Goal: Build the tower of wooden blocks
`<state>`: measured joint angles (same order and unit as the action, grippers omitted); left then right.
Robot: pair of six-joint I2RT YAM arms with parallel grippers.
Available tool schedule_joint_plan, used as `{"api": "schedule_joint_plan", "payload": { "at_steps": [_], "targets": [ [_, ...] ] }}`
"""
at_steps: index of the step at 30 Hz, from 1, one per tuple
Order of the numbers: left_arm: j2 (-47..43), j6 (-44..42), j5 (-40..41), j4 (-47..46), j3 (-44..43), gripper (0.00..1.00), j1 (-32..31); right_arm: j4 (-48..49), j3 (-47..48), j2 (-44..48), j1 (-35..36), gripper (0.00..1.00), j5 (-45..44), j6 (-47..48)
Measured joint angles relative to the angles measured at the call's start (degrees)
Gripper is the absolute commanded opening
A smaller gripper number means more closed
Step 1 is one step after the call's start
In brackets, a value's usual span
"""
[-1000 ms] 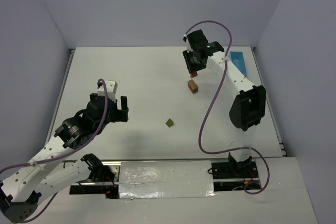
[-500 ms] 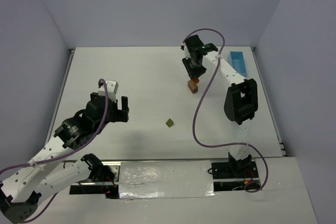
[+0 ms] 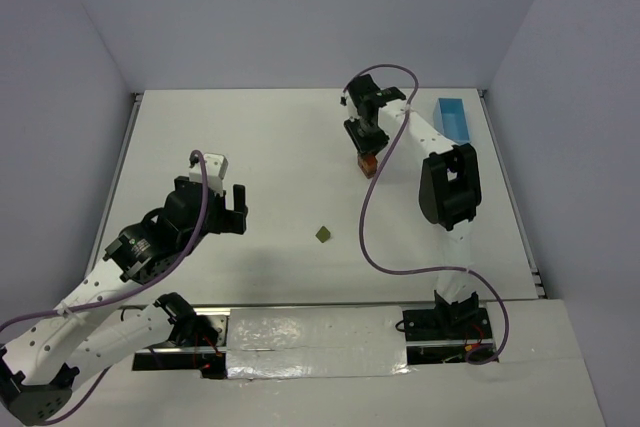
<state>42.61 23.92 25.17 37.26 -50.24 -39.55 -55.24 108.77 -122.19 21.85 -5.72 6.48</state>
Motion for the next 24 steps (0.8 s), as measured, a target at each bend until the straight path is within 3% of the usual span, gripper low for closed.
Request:
{"api": "schedule_joint_plan", "payload": {
  "at_steps": [24],
  "targets": [
    [0.00,-0.07,-1.25,-0.07,0.00,0.99,0.00,-0.63,1.88,-0.20,-0.15,0.14,-0.59,1.01]
  ]
}}
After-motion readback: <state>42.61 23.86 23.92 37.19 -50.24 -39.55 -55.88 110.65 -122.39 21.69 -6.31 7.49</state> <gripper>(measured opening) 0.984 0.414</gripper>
